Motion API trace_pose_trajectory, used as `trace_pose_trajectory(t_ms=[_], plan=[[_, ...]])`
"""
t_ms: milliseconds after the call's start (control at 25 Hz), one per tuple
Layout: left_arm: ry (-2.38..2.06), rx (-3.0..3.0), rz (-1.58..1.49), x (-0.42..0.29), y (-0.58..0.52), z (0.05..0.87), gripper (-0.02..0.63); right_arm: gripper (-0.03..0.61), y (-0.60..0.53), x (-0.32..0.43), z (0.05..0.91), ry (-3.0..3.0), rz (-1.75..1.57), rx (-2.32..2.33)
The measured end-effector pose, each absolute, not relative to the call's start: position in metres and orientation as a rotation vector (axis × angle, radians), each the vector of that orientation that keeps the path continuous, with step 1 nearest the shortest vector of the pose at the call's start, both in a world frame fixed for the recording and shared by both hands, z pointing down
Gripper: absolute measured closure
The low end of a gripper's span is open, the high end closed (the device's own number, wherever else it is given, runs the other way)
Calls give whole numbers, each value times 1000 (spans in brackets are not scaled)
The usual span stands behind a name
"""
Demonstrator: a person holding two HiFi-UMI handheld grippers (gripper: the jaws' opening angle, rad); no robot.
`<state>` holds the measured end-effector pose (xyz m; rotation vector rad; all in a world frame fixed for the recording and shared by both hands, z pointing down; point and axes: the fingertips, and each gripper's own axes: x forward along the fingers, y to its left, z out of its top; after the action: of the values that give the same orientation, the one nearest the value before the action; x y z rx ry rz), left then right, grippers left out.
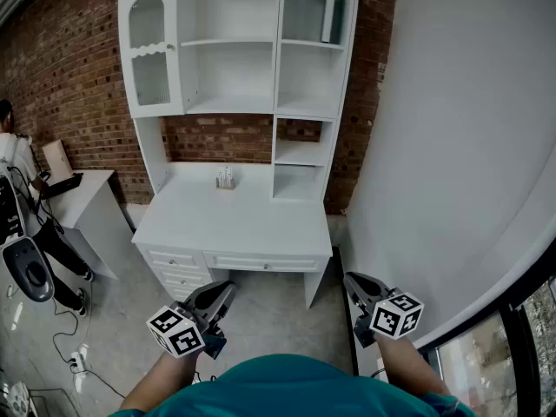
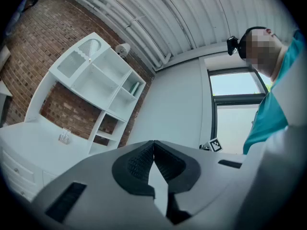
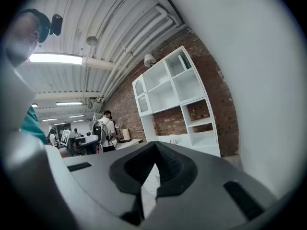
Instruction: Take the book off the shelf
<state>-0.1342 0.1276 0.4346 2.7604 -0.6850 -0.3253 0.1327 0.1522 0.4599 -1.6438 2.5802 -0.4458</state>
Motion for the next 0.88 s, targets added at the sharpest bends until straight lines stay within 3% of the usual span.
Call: trace_pose_trajectory(t_ms=[880], plan=[[-735, 2771, -344, -82, 128, 428, 597, 557, 145, 189, 451, 2582, -478, -1619]])
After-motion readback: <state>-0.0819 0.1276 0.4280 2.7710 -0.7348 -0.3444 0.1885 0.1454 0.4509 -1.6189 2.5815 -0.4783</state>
